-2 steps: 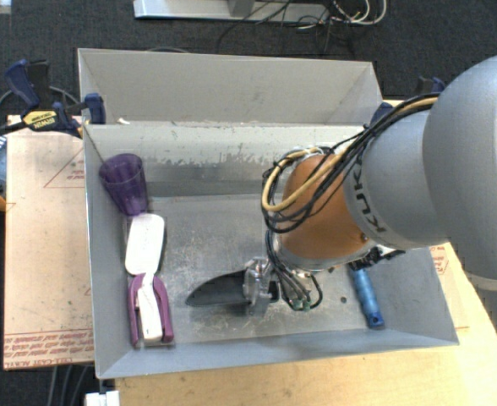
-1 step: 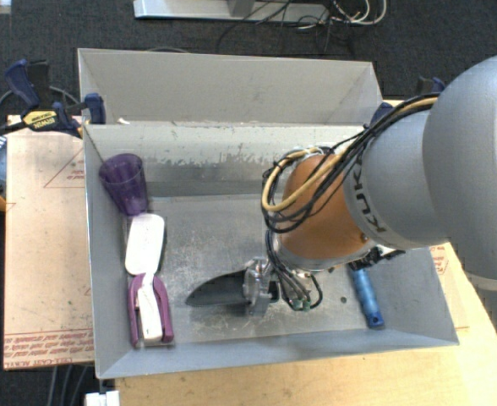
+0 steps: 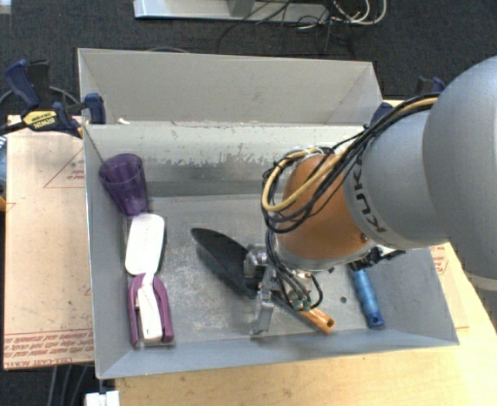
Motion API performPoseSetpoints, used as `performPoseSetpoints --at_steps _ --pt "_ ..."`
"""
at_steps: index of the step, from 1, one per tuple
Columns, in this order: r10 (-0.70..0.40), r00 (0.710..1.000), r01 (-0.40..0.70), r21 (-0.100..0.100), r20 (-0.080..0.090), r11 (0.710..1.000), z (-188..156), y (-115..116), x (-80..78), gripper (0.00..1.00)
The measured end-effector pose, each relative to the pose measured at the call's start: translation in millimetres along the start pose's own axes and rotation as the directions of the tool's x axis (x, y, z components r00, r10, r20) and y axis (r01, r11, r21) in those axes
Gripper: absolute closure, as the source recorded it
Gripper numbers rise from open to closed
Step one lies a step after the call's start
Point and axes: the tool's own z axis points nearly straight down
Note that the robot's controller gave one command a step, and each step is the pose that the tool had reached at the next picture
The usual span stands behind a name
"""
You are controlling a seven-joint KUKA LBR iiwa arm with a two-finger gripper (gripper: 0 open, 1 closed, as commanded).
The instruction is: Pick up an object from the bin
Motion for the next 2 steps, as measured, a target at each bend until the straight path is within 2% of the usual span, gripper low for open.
performPoseSetpoints --at_steps 1,2 --pt "0.000 1.000 0.000 -0.001 0.006 1.000 -2.1 0.3 -1.9 1.00" --pt "0.000 1.000 0.000 -0.001 0.006 1.000 -2.1 0.3 -1.9 1.00"
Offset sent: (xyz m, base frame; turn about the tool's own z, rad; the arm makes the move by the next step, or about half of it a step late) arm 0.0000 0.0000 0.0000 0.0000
